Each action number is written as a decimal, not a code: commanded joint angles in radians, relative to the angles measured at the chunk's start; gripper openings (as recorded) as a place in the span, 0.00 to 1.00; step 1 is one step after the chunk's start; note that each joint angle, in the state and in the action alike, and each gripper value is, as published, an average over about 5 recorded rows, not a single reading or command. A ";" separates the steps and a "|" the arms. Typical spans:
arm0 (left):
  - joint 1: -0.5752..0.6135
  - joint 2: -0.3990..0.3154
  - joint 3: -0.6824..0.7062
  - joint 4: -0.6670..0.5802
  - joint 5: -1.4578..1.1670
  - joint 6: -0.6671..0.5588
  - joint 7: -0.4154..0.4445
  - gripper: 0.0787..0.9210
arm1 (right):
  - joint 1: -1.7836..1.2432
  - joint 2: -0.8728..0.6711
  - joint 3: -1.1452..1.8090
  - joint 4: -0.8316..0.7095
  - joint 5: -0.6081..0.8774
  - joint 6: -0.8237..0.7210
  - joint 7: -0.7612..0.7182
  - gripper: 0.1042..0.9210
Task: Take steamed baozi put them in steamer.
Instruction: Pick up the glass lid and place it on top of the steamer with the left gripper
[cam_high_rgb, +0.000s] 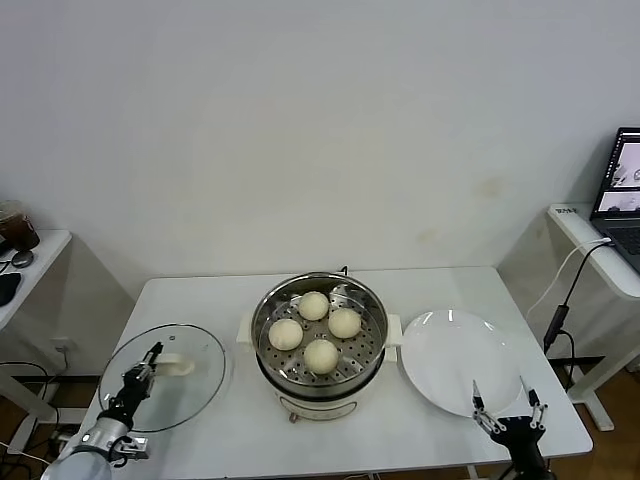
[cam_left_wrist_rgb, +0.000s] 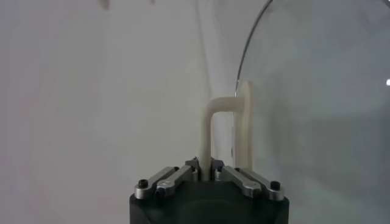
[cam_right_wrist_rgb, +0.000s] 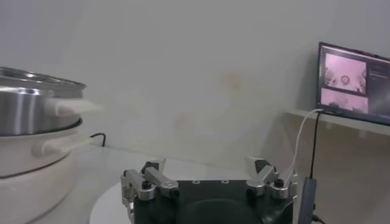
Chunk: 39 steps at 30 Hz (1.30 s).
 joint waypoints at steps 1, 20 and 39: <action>0.261 0.089 -0.021 -0.434 -0.300 0.339 0.024 0.11 | 0.002 -0.013 -0.027 -0.016 -0.021 0.012 -0.002 0.88; -0.150 0.189 0.494 -0.811 -0.399 0.856 0.406 0.11 | 0.051 0.011 -0.077 -0.096 -0.184 0.052 0.037 0.88; -0.443 -0.170 0.839 -0.573 0.134 0.914 0.670 0.11 | 0.096 0.045 -0.092 -0.157 -0.248 0.068 0.072 0.88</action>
